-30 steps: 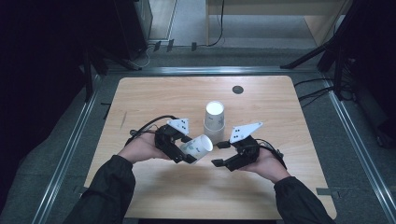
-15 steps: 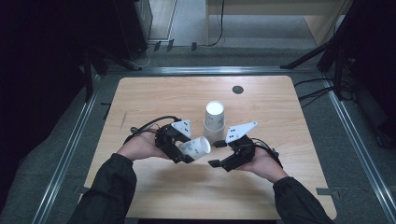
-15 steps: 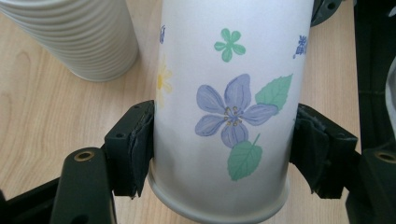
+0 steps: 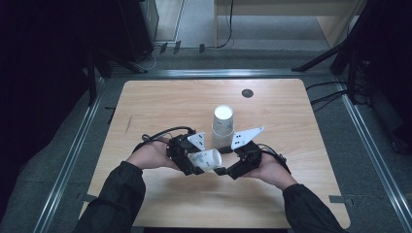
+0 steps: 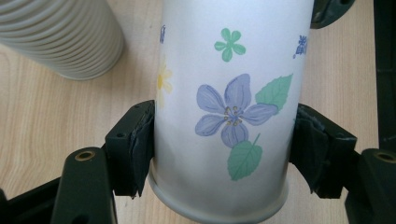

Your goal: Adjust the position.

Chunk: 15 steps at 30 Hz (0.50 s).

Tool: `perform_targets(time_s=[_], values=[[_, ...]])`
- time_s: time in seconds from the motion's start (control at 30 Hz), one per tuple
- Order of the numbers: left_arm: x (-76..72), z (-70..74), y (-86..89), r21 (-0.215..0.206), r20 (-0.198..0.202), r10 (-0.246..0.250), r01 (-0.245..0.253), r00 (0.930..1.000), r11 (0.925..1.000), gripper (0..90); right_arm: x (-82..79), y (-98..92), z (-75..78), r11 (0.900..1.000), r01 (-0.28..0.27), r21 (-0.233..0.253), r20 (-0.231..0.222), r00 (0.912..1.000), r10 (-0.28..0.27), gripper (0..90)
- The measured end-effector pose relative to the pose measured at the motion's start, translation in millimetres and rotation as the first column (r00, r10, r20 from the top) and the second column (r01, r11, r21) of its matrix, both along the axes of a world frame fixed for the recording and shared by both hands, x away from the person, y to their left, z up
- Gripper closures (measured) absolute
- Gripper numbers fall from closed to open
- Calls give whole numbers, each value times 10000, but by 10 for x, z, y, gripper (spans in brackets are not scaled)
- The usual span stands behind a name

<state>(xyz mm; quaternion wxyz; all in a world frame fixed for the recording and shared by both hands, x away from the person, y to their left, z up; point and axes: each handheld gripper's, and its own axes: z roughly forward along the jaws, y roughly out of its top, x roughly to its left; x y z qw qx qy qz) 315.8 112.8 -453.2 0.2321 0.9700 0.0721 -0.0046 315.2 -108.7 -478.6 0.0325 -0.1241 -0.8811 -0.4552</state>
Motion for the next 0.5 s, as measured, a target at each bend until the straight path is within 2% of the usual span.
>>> perform_targets(time_s=[0.13,0.33,0.5], values=[[-33,-4,-49,195,49,-169,168,9998,9997,290,-6,33,-9,10000,-58,28,-18,10000,58,235],[-69,-24,-117,278,23,-424,424,9991,9987,290,-31,102,-29,9989,-466,48,40,9989,466,244],[-82,-39,-138,322,59,-437,435,9990,9985,290,-51,128,-30,9977,-678,-44,10,9977,678,304]])
